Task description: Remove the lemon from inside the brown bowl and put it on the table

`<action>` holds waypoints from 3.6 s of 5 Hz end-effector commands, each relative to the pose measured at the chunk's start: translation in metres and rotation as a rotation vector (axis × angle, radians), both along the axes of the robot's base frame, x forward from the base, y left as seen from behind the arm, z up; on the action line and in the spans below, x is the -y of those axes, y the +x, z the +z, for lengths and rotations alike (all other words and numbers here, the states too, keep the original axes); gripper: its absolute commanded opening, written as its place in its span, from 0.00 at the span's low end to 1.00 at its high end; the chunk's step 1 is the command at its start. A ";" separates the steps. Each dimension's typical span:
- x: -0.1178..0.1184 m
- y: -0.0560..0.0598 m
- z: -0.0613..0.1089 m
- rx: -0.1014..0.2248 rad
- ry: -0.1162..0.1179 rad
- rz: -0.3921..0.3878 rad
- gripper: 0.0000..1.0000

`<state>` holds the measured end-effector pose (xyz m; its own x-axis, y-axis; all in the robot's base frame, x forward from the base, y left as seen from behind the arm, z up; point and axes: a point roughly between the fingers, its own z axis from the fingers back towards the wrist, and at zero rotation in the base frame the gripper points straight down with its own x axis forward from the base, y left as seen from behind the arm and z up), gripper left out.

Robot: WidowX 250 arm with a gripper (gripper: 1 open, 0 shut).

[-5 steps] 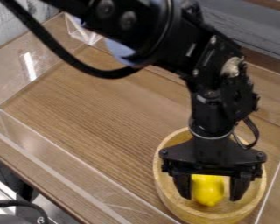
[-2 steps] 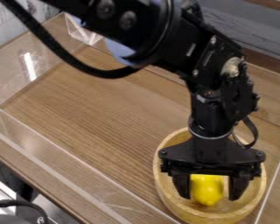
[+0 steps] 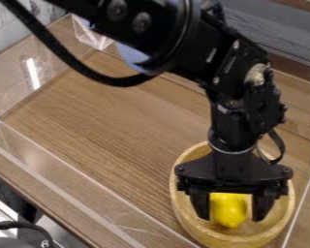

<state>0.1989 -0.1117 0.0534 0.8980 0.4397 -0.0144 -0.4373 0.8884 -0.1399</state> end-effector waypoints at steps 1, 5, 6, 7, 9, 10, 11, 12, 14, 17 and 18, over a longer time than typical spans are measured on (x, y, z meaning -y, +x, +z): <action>0.003 0.012 0.008 0.051 -0.021 0.007 1.00; 0.001 0.015 -0.006 0.033 -0.012 0.016 0.00; 0.000 0.014 -0.004 0.024 -0.011 0.010 0.00; 0.000 0.014 -0.002 0.016 -0.010 0.004 0.00; -0.002 0.013 0.001 0.000 -0.010 -0.006 0.00; -0.002 0.013 0.001 -0.006 -0.011 -0.008 0.00; -0.002 0.012 0.001 -0.012 -0.011 -0.012 0.00; -0.003 0.012 0.000 -0.018 -0.012 -0.014 0.00; -0.003 0.011 0.000 -0.032 -0.013 -0.020 0.00; -0.003 0.010 -0.001 -0.050 -0.016 -0.029 0.00; -0.004 0.010 -0.001 -0.054 -0.016 -0.032 0.00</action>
